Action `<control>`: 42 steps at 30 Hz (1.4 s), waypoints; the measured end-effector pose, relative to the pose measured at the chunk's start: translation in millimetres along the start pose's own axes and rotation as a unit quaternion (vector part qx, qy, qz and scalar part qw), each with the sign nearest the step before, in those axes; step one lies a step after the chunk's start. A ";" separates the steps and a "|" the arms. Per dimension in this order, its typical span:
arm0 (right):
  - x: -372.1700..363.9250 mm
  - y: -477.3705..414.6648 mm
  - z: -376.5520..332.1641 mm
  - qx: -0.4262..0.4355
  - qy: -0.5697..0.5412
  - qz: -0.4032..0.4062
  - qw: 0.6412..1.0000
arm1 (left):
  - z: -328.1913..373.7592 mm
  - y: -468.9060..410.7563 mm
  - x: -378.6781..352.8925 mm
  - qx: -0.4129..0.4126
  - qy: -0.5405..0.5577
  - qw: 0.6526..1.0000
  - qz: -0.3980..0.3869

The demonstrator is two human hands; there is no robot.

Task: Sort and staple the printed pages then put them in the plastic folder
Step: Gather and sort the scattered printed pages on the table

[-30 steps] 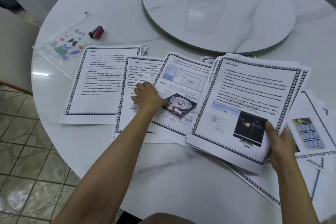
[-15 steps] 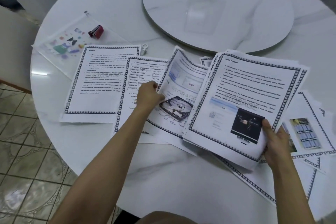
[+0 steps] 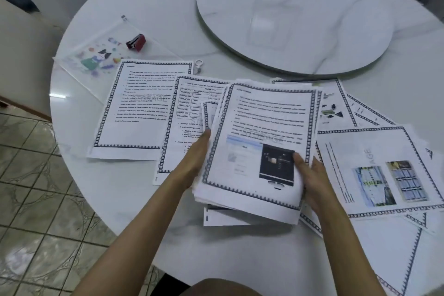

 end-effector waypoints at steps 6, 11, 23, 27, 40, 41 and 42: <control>-0.8 3.9 -6.1 -0.002 0.077 -0.029 0.997 | -2.2 2.2 -0.1 -0.111 -0.107 0.988 0.002; 5.9 11.9 -11.9 0.023 0.107 0.054 0.993 | 18.0 13.1 -10.9 -0.202 -0.110 0.972 -0.053; 9.3 19.2 -13.3 -0.042 -0.105 -0.036 0.993 | 38.0 26.8 -19.4 -0.202 -0.068 0.956 -0.203; 10.0 25.5 -29.3 0.035 -0.091 0.031 0.995 | 40.5 21.2 -13.0 -0.183 -0.083 0.963 -0.179; 41.1 31.6 -46.7 0.079 -0.144 0.235 0.958 | 10.2 -14.0 64.1 -0.164 -0.529 0.790 0.264; 43.1 31.6 -45.9 0.082 -0.152 0.238 0.956 | 9.1 -15.9 64.8 -0.160 -0.528 0.790 0.269; 44.8 31.8 -45.1 0.085 -0.156 0.235 0.956 | 8.4 -17.8 64.9 -0.157 -0.526 0.790 0.273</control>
Point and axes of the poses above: each hand's wrist, its own y-axis away from the middle knuckle, its own x-axis out of the back of the hand, z = x × y, the point moved 2 cm from there along -y, towards the middle knuckle, and after that the axes turned 15 degrees about y, right-handed, at the moved point
